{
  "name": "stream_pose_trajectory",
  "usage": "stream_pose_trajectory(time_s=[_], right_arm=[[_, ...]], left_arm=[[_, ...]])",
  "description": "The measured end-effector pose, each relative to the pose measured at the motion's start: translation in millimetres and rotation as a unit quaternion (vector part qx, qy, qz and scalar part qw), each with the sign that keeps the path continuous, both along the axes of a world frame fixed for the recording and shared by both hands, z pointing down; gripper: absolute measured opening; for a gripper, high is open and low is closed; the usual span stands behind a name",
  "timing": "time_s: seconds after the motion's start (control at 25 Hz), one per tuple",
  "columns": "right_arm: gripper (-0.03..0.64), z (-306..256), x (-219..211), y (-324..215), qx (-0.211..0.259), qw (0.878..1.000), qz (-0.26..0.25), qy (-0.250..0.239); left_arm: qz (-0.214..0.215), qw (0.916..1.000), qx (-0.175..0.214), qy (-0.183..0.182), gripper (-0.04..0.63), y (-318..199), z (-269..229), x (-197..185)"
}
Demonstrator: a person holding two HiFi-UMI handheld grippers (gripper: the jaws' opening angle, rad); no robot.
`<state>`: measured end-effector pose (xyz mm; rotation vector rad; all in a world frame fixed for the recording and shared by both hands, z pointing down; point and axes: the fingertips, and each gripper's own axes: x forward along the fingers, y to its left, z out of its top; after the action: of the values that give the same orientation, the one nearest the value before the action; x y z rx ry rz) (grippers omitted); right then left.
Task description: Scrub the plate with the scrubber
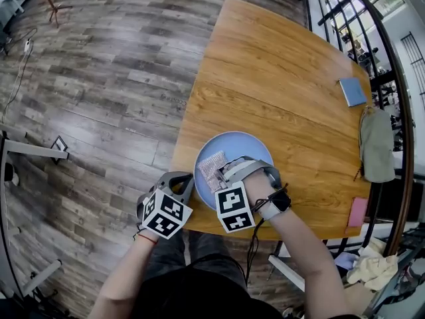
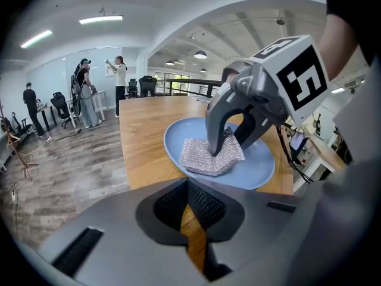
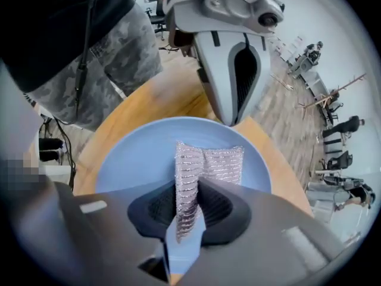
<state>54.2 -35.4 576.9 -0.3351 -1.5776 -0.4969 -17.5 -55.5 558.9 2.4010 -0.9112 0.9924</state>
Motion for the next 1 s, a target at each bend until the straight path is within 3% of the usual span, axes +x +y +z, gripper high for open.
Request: stream_pose_trajectory(time_s=[0.32, 0.68, 1.0], right_arm=[[0.086, 2.2, 18.3, -51.1, 0.070, 0.991, 0.113, 0.010], [0.086, 0.7, 70.3, -49.9, 0.064, 0.972, 0.225, 0.026], [0.086, -3.3, 102.3, 1.4, 0.010, 0.965, 0.258, 0.054]], left_arm=[[-0.005, 1.0000, 0.000, 0.006, -0.003, -4.0, -0.6, -1.0], [-0.003, 1.0000, -0.003, 0.000, -0.003, 0.2, 2.1, 0.1], [0.005, 0.9999, -0.011, -0.009, -0.003, 4.1, 4.2, 1.4]])
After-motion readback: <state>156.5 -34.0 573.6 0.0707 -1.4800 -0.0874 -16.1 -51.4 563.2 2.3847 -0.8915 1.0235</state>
